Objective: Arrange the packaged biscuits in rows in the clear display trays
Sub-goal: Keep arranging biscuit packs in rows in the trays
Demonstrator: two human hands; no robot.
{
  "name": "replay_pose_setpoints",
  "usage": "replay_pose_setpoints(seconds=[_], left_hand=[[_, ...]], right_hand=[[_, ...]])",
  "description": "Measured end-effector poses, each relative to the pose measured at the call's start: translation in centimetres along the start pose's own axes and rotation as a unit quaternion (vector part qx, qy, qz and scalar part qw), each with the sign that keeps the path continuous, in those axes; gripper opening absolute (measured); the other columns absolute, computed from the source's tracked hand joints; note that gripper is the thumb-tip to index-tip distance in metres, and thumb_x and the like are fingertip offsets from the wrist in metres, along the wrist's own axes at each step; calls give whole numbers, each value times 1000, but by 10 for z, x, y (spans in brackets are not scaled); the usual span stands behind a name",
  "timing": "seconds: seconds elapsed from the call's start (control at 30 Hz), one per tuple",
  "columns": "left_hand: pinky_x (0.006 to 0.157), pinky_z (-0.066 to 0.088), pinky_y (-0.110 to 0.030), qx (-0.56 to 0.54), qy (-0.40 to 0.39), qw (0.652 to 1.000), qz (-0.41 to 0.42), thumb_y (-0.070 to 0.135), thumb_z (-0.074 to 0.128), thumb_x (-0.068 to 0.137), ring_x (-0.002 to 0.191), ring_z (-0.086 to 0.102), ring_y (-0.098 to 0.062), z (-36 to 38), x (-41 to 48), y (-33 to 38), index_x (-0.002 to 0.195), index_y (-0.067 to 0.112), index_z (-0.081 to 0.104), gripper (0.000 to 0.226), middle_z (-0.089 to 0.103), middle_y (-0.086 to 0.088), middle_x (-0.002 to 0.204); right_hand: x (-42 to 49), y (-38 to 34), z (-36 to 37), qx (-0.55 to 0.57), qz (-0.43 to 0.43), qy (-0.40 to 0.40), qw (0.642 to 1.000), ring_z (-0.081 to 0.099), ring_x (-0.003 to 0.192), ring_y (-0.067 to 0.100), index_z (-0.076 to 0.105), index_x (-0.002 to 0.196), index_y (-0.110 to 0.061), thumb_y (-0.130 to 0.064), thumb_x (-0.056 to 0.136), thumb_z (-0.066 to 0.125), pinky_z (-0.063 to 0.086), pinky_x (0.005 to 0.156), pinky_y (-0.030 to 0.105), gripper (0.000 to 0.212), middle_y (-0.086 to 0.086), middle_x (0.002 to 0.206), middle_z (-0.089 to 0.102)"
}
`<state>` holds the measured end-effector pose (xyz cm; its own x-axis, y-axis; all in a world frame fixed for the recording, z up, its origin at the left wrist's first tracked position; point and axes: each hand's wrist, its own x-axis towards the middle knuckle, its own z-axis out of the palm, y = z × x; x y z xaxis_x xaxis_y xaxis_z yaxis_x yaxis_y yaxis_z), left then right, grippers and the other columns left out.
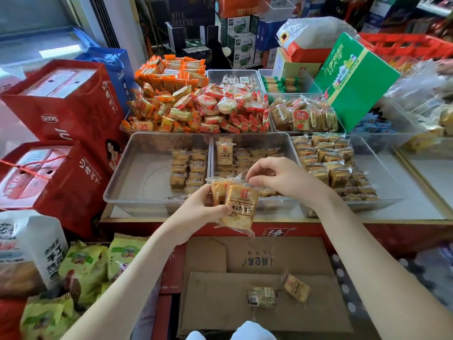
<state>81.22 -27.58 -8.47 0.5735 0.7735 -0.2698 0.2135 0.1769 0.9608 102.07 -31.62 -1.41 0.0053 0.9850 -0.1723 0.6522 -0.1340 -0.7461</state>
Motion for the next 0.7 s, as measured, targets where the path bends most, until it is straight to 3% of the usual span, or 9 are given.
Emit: replay_pose_setpoints(seconds=[0.17,0.37,0.5,0.7], left_hand=[[72,55,-31,11,-3,1000,0,25,75,65,101,68,-21,1,-2,-2,117,21,57,55,70,-7,109],[75,55,-28,20,-9,1000,-6,28,77,73,103,68,-20,4,-1,0,120,23,54,52,69,-7,115],[86,57,-37,32,-1,999,3,48,75,55,103,69,-19,4,1,3,118,23,56,70,70,-3,112],[85,59,-42,102,22,994,21,39,74,58,98,68,-18,5,2,5,110,25,57,57,70,0,105]], right_hand=[[-3,2,7,24,-2,-22,999,61,75,5,68,86,-21,-18,91,66,50,75,23,6,-7,80,67],[-3,0,14,-16,-26,73,997,52,59,-3,62,80,-23,-17,93,63,38,55,10,14,-10,74,62],[-4,-1,15,-28,-66,113,991,54,68,1,60,82,-19,-15,92,63,37,61,12,11,-8,81,59],[-2,-12,18,-19,-73,18,997,59,79,5,63,95,-19,-24,95,62,49,67,19,6,-6,87,63]])
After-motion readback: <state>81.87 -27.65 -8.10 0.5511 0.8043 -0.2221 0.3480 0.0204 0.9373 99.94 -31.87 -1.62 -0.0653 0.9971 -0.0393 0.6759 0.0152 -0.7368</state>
